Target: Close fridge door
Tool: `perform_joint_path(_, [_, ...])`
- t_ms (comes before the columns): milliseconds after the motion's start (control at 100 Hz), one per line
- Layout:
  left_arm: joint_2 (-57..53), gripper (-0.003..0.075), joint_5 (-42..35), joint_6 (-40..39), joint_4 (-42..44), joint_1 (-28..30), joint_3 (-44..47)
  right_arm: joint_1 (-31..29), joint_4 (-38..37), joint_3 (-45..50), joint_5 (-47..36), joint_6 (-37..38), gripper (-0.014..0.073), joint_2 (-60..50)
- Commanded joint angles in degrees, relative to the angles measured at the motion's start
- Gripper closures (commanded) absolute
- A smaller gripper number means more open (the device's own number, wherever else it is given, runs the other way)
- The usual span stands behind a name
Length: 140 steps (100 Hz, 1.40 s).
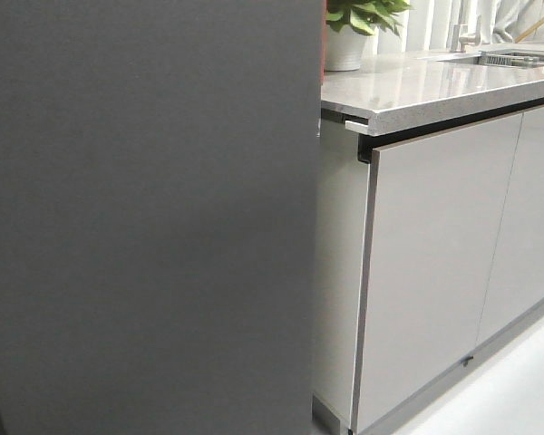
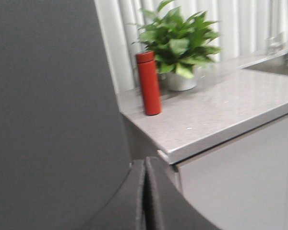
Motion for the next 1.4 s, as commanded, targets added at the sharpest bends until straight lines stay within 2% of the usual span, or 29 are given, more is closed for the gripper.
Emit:
perform_joint_path(0, [-1.29, 0.0740, -4.76, -0.11, -0.36, -0.21, 2.31, -1.47, -2.09, 4.29, -6.30, -0.59, 0.0665, -6.46])
perform_joint_path(290, [-1.29, 0.0740, -4.76, -0.11, -0.36, -0.21, 2.31, -5.17, -4.32, 24.31, -8.59, -0.59, 0.0665, -25.65])
perform_joint_path(620, [-1.29, 0.0740, -4.76, -0.11, -0.36, -0.21, 2.31, -6.84, -5.08, 35.61, -9.00, 0.08, 0.0665, -34.54])
perform_joint_path(670, [-1.29, 0.0740, -4.76, -0.11, -0.36, -0.21, 2.31, -6.84, -6.41, 35.47, -5.83, 1.49, 0.0665, -35.34])
perform_joint_path(800, [-1.29, 0.0740, -4.76, -0.11, -0.36, -0.21, 2.31, -6.96, -13.59, 35.47, -6.12, 8.00, 0.0665, -35.23])
perform_joint_path(920, [-1.29, 0.0740, -4.76, -0.11, -0.36, -0.21, 2.31, -6.96, -13.71, 35.47, -6.11, 10.26, 0.0665, -35.23])
perform_joint_path(1390, [-1.29, 0.0740, -4.76, -0.11, -0.36, -0.21, 2.31, -6.96, -14.24, 35.47, -6.11, 10.24, 0.0665, -35.23])
